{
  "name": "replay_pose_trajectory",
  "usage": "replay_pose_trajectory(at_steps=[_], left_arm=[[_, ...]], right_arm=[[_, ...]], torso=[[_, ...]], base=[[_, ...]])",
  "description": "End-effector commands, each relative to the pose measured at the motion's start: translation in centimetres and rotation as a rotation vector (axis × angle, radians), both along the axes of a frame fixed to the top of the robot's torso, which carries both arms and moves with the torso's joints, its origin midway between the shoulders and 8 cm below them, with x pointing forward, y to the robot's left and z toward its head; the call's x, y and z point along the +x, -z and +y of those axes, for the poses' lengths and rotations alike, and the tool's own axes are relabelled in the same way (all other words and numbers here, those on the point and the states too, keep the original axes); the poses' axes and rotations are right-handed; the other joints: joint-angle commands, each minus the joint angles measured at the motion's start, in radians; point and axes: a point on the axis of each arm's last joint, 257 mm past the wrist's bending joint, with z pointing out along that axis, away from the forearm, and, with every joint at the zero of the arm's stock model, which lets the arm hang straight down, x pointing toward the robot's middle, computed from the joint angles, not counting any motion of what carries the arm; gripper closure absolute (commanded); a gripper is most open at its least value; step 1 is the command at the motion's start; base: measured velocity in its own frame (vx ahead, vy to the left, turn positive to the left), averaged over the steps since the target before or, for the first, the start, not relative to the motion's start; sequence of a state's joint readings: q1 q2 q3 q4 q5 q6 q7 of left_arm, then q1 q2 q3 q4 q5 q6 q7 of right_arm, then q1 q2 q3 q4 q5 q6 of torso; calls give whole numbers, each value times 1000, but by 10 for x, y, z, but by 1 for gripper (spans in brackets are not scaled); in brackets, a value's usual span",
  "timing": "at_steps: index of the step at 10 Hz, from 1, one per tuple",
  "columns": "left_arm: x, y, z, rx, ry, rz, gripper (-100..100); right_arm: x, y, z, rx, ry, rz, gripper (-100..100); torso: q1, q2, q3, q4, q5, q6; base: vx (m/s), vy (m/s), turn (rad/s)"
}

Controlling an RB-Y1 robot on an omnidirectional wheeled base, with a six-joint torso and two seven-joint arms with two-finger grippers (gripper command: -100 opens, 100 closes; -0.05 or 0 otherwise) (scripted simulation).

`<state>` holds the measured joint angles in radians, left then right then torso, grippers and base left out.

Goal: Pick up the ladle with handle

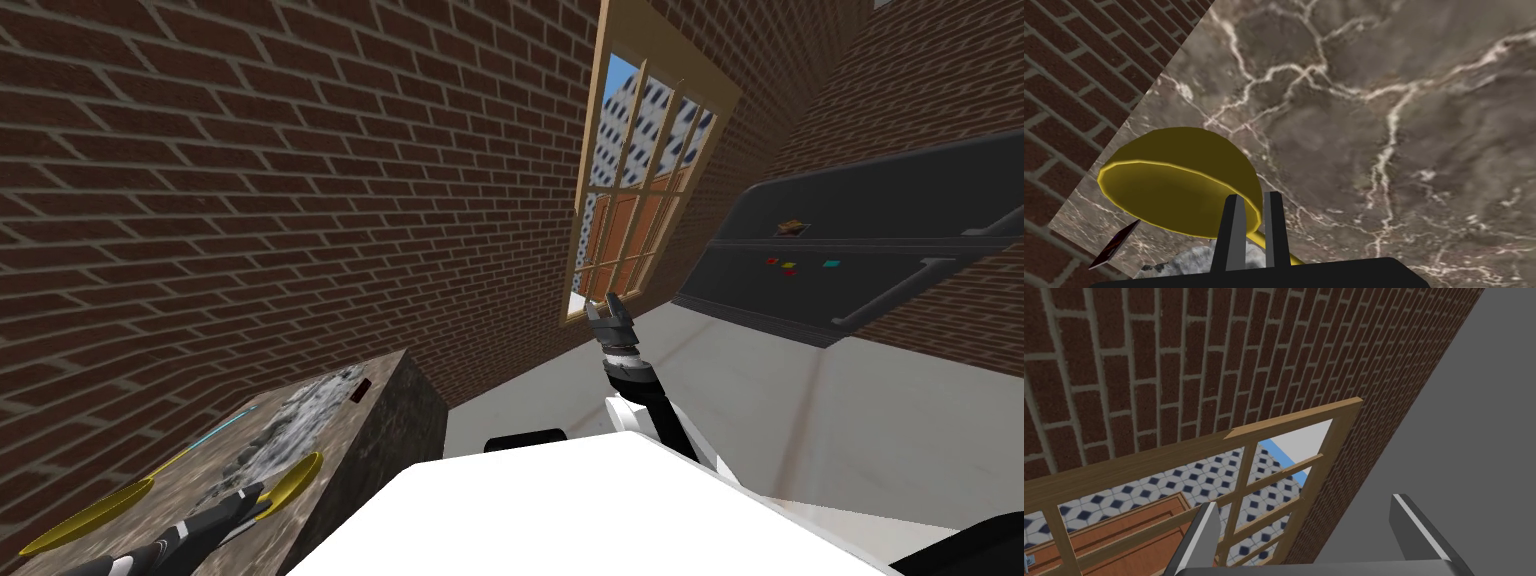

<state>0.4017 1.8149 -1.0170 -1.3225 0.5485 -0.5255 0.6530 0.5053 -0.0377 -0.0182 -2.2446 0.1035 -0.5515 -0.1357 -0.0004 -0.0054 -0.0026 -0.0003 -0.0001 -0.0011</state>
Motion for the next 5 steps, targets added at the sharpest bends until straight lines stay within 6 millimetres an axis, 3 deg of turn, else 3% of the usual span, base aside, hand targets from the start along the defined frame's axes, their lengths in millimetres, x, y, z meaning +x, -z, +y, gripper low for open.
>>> replay_pose_trajectory(at_steps=[1, 4, 5], left_arm=[[-5, 0, -1, -2, 11, 1, 100], [-7, -5, -1, -5, 51, -16, 100], [-15, -4, 0, -4, 44, -2, 100]], right_arm=[[0, 0, 0, 0, 0, 0, 0], [0, 0, 0, 0, 0, 0, 0], [0, 0, 0, 0, 0, 0, 0]], torso=[[0, 0, 0, 0, 0, 0], [0, 0, 0, 0, 0, 2], [0, 0, 0, 0, 0, 1]], base=[[111, -20, 96], [93, -14, 82], [73, -6, 52]])
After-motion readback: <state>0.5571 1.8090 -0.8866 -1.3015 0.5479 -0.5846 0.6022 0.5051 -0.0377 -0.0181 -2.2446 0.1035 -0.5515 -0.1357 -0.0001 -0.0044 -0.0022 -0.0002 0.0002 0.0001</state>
